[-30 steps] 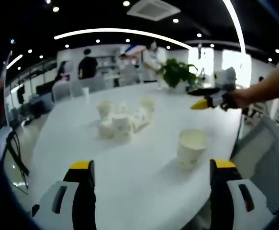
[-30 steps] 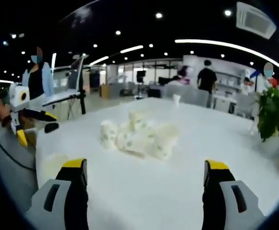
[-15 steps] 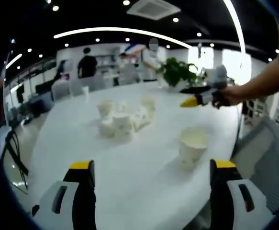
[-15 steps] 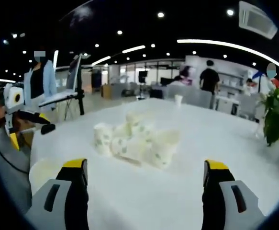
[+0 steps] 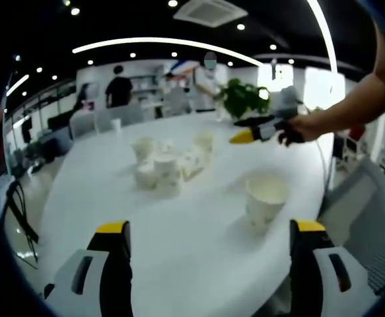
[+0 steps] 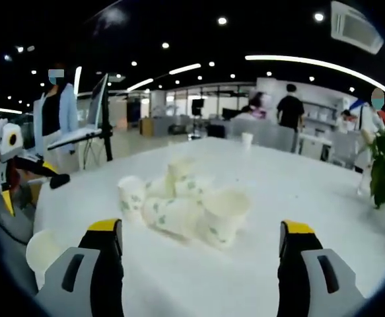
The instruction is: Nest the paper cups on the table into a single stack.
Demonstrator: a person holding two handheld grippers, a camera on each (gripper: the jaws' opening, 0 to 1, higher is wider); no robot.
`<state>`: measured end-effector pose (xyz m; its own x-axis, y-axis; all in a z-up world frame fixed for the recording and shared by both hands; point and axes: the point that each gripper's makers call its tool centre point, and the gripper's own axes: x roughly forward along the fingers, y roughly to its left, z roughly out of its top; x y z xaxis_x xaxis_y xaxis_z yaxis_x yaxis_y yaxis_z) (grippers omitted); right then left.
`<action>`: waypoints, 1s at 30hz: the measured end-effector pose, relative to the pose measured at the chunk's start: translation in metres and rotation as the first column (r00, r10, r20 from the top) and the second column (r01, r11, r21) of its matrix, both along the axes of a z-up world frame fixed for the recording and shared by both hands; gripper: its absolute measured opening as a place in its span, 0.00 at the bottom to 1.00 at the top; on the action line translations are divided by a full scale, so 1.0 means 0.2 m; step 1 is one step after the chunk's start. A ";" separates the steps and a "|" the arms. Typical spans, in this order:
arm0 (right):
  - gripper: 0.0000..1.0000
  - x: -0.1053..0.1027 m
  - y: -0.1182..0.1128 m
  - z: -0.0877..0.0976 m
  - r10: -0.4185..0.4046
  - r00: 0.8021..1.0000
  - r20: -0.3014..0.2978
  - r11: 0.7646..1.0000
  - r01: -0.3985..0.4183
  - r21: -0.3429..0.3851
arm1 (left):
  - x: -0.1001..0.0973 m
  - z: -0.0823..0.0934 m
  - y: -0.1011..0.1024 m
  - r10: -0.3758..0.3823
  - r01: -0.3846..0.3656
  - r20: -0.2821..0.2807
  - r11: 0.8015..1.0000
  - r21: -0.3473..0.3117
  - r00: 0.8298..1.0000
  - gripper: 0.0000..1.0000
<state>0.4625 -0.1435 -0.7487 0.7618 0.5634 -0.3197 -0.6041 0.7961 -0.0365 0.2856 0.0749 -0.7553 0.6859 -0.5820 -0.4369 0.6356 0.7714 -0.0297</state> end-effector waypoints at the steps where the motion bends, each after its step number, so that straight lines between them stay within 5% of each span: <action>1: 0.97 0.01 0.00 -0.01 -0.001 1.000 -0.001 1.000 0.001 -0.001 | 0.00 0.00 0.00 -0.001 0.001 0.000 1.000 0.001 1.000 0.98; 30: 0.83 0.33 -0.05 -0.11 -0.059 0.998 -0.030 0.998 0.058 -0.031 | -0.01 -0.02 0.00 -0.012 0.013 -0.021 1.000 0.000 1.000 0.98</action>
<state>0.5279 -0.1528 -0.7702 0.7825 0.5082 -0.3598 -0.5580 0.8287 -0.0430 0.2840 0.0749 -0.7591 0.6694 -0.5903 -0.4512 0.6445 0.7634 -0.0426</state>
